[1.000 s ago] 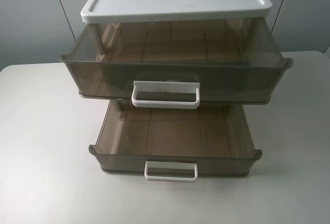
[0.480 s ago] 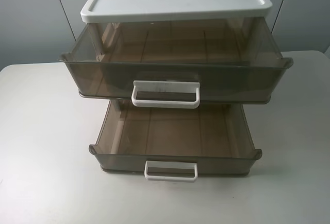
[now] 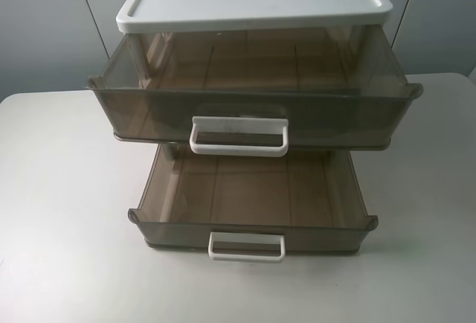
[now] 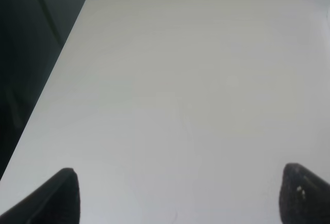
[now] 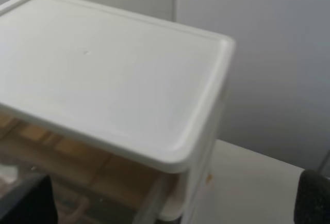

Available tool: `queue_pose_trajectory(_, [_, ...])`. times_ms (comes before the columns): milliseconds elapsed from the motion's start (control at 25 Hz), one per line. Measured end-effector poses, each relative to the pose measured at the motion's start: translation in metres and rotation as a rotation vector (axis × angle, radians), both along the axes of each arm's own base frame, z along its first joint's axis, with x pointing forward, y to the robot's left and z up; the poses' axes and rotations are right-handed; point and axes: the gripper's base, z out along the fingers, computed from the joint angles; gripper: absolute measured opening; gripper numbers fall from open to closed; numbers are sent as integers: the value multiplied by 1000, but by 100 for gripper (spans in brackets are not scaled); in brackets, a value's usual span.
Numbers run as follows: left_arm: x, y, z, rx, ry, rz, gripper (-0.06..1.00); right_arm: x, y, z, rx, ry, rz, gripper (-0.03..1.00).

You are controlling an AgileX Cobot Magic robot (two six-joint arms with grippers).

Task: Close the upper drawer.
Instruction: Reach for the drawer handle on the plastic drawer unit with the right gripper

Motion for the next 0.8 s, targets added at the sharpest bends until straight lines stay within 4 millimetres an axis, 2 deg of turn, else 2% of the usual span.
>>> queue_pose_trajectory(160, [0,0,0,0,0,0,74,8,40,-4,-121,5,255,70])
queue_pose_trajectory(360, [0,0,0,0,0,0,74,0,88,-15,-241,10,537,70])
queue_pose_trajectory(680, [0,0,0,0,0,0,74,-21,142,-53,-430,180,831,70])
queue_pose_trajectory(800, [0,0,0,0,0,0,74,-22,153,-71,-516,278,880,70])
